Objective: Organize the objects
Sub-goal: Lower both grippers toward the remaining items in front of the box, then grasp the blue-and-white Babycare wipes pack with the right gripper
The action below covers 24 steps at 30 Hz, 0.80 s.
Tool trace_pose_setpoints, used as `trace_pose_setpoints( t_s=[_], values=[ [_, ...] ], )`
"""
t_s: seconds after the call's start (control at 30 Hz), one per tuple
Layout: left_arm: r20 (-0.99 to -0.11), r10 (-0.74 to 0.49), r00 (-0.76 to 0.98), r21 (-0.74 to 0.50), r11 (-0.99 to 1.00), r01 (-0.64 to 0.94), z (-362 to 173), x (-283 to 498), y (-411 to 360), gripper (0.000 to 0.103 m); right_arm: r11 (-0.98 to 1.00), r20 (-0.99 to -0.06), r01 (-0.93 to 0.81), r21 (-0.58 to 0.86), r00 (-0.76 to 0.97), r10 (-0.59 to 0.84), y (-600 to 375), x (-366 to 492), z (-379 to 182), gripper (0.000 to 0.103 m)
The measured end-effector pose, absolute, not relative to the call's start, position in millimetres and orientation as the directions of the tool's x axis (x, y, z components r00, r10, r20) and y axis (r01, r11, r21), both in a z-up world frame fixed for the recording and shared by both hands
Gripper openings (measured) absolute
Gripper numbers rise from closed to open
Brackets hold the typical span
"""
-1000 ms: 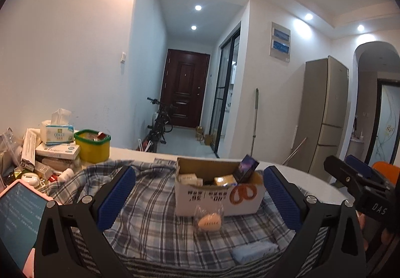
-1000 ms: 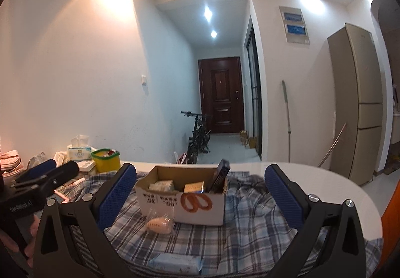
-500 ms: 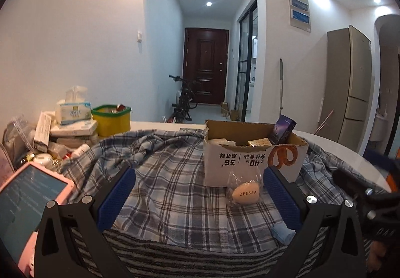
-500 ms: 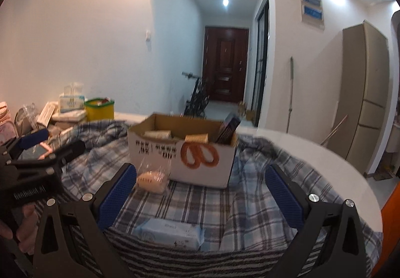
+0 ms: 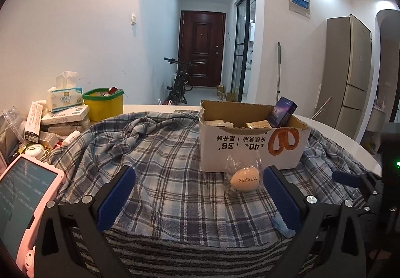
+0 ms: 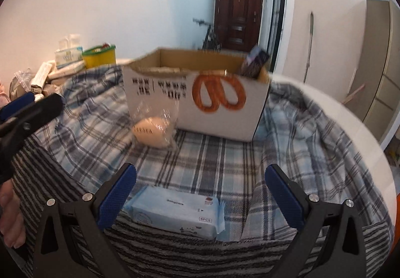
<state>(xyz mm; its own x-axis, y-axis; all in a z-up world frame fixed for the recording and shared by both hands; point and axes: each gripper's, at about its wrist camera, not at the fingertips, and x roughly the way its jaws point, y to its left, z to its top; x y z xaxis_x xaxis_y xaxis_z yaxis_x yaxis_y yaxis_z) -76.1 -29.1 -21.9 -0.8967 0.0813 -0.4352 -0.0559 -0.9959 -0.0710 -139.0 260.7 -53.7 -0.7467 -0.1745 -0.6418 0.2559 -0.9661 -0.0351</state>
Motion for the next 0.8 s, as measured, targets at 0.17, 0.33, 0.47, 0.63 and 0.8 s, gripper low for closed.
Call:
trace_pose_setpoints(
  t_s=[0.17,0.33,0.47,0.63,0.8],
  values=[
    [-0.453,0.082,-0.888,-0.077,-0.996,-0.053,-23.9,-80.0,-31.0,0.103,-0.969,-0.700,0.247,0.025,-0.687,-0.193,267.6,-150.3,-64.9,0.095],
    [-0.457,0.080,-0.886,-0.071,-0.996,-0.053,-24.5,-80.8,-29.4,0.103,-0.962,-0.704,0.274,0.006,-0.682,-0.199,260.8,-147.4,-66.4,0.094],
    [-0.458,0.080,-0.885,-0.070,-0.996,-0.053,-24.4,-81.0,-29.9,0.103,-0.951,-0.718,0.309,-0.024,-0.667,-0.198,250.4,-145.4,-68.7,0.094],
    [-0.457,0.079,-0.886,-0.071,-0.996,-0.052,-24.4,-81.3,-30.2,0.103,-0.950,-0.730,0.310,-0.028,-0.656,-0.192,248.5,-146.4,-71.4,0.092],
    [-0.457,0.080,-0.886,-0.074,-0.996,-0.052,-24.3,-81.4,-30.6,0.103,-0.950,-0.755,0.313,-0.011,-0.626,-0.197,249.3,-151.1,-76.9,0.071]
  ],
)
